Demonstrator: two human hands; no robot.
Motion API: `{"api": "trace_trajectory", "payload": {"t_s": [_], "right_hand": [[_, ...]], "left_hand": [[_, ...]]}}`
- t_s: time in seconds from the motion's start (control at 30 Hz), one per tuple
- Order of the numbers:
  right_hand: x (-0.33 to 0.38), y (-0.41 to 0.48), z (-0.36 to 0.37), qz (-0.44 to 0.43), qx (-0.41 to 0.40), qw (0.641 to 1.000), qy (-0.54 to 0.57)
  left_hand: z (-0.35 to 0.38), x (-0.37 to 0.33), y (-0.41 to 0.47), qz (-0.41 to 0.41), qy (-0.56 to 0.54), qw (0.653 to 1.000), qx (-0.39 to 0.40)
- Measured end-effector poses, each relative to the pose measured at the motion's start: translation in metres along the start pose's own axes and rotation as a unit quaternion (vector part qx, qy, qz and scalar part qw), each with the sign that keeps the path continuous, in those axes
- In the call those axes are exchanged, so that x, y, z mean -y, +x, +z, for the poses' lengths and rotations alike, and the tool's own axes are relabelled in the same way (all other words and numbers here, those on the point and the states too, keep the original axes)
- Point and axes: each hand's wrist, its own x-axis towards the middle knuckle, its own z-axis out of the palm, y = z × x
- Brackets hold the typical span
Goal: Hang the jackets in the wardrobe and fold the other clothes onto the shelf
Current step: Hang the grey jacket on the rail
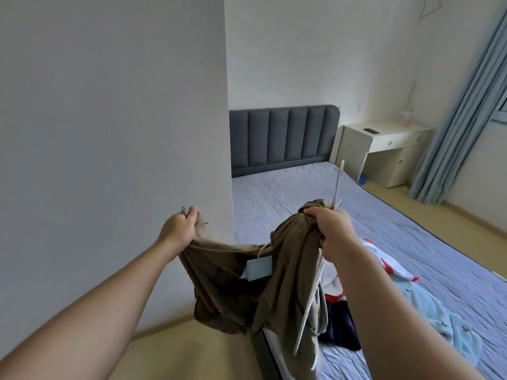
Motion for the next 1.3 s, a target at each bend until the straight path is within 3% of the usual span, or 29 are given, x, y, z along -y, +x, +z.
{"api": "trace_trajectory", "payload": {"t_s": [0.1,0.13,0.23,0.33,0.4,0.5,0.57,0.63,0.7,0.77,0.83,0.97,1.1,1.17,1.3], "right_hand": [[-0.010,0.013,0.002,-0.004,0.002,1.000,-0.024],[-0.013,0.017,0.005,0.001,0.005,0.999,-0.033],[-0.024,0.027,0.018,0.005,0.021,0.998,-0.053],[-0.038,0.033,0.039,-0.001,0.050,0.996,-0.071],[-0.049,0.033,0.054,-0.006,0.069,0.993,-0.094],[-0.065,0.030,0.074,-0.006,0.104,0.988,-0.115],[-0.077,0.028,0.087,0.001,0.124,0.984,-0.131],[-0.089,0.022,0.102,0.006,0.145,0.978,-0.149],[-0.101,0.013,0.118,-0.004,0.162,0.972,-0.169],[-0.112,0.004,0.135,-0.016,0.174,0.965,-0.196],[-0.121,-0.006,0.151,-0.029,0.186,0.955,-0.229],[-0.141,-0.028,0.181,-0.082,0.210,0.927,-0.300],[-0.163,-0.063,0.206,-0.101,0.220,0.915,-0.322],[-0.172,-0.080,0.214,-0.108,0.224,0.905,-0.345],[-0.189,-0.127,0.234,-0.136,0.249,0.867,-0.409]], "left_hand": [[-0.016,-0.008,-0.013,0.008,-0.005,0.987,0.157],[-0.023,-0.009,-0.018,0.016,0.050,0.979,0.197],[-0.039,0.001,-0.029,0.051,0.330,0.931,0.149],[-0.059,0.013,-0.041,0.004,0.433,0.897,0.083],[-0.079,0.032,-0.046,-0.062,0.385,0.920,0.044],[-0.111,0.061,-0.063,-0.151,0.095,0.984,-0.022],[-0.129,0.074,-0.078,-0.185,-0.092,0.977,-0.054],[-0.145,0.079,-0.094,-0.199,-0.181,0.960,-0.073],[-0.161,0.076,-0.109,-0.205,-0.164,0.961,-0.091],[-0.181,0.072,-0.123,-0.210,-0.066,0.970,-0.105],[-0.204,0.064,-0.138,-0.243,-0.004,0.967,-0.076],[-0.248,0.061,-0.161,-0.293,-0.182,0.938,0.008],[-0.287,0.072,-0.180,-0.227,-0.350,0.909,0.023],[-0.301,0.078,-0.187,-0.185,-0.349,0.919,0.018],[-0.331,0.098,-0.204,-0.174,-0.238,0.955,-0.025]]}}
